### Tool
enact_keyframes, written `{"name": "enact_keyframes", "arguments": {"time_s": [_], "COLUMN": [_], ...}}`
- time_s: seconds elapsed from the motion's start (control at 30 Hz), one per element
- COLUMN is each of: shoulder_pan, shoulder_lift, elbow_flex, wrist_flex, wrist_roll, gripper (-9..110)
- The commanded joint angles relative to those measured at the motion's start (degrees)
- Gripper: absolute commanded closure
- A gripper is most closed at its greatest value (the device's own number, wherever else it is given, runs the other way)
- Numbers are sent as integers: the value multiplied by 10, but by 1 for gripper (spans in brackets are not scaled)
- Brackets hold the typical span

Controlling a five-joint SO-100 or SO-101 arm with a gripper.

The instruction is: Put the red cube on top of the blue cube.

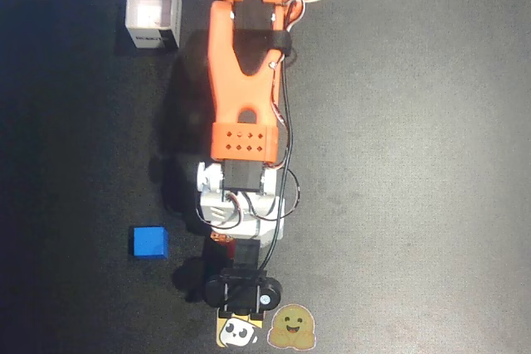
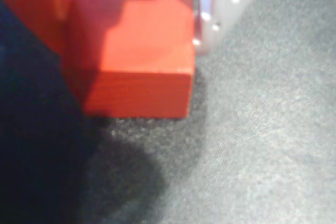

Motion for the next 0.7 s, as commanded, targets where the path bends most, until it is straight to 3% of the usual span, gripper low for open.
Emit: {"name": "enact_keyframes", "arguments": {"time_s": [0.0,0.37,0.67], "shoulder_pan": [7,22,53], "shoulder_lift": [16,39,83], "elbow_flex": [-12,-117,-119], "wrist_flex": [18,134,149], "wrist_roll": [10,48,55], "gripper": [100,100,100]}}
